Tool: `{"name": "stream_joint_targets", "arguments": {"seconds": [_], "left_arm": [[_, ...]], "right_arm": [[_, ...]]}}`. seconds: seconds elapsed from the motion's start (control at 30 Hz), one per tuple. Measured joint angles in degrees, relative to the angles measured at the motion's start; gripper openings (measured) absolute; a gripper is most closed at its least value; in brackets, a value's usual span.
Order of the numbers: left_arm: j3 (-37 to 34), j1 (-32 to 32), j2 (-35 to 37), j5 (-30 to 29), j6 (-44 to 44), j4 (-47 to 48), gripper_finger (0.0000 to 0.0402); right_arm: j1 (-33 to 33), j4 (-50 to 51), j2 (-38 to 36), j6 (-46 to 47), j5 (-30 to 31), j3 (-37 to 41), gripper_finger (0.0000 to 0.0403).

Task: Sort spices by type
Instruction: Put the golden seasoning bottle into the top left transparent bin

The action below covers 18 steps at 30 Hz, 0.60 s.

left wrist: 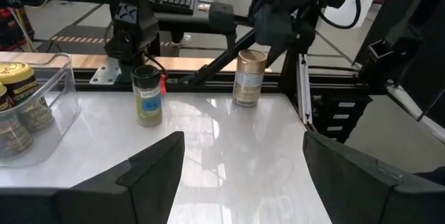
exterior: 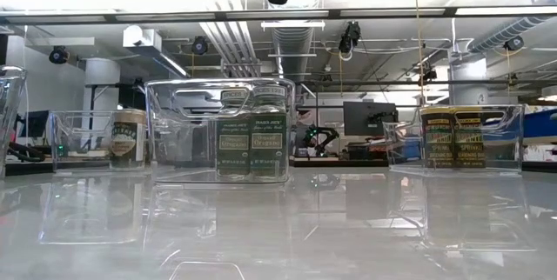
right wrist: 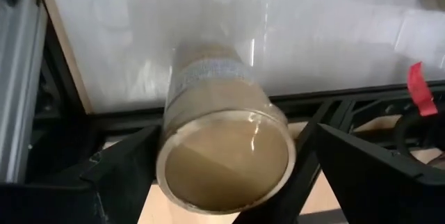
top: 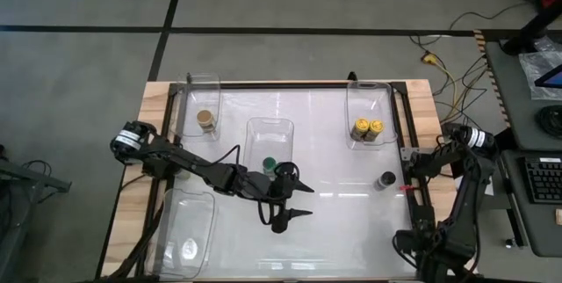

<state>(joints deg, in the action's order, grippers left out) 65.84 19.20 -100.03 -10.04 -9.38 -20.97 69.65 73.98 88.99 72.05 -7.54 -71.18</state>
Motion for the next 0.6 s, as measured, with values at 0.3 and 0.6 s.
{"name": "stream_joint_targets", "arguments": {"seconds": [0.3, 0.6], "left_arm": [[0.00, 0.00, 0.00, -0.03, 0.06, 0.07, 0.0278], [0.00, 0.00, 0.18, -0.11, 1.41, 0.94, 0.0278]], "right_arm": [[-0.04, -5.87, 0.02, -2.23, -1.89, 2.53, 0.0359], [-0.54, -6.51, 0.02, -2.62, -1.75, 2.49, 0.0266]]}}
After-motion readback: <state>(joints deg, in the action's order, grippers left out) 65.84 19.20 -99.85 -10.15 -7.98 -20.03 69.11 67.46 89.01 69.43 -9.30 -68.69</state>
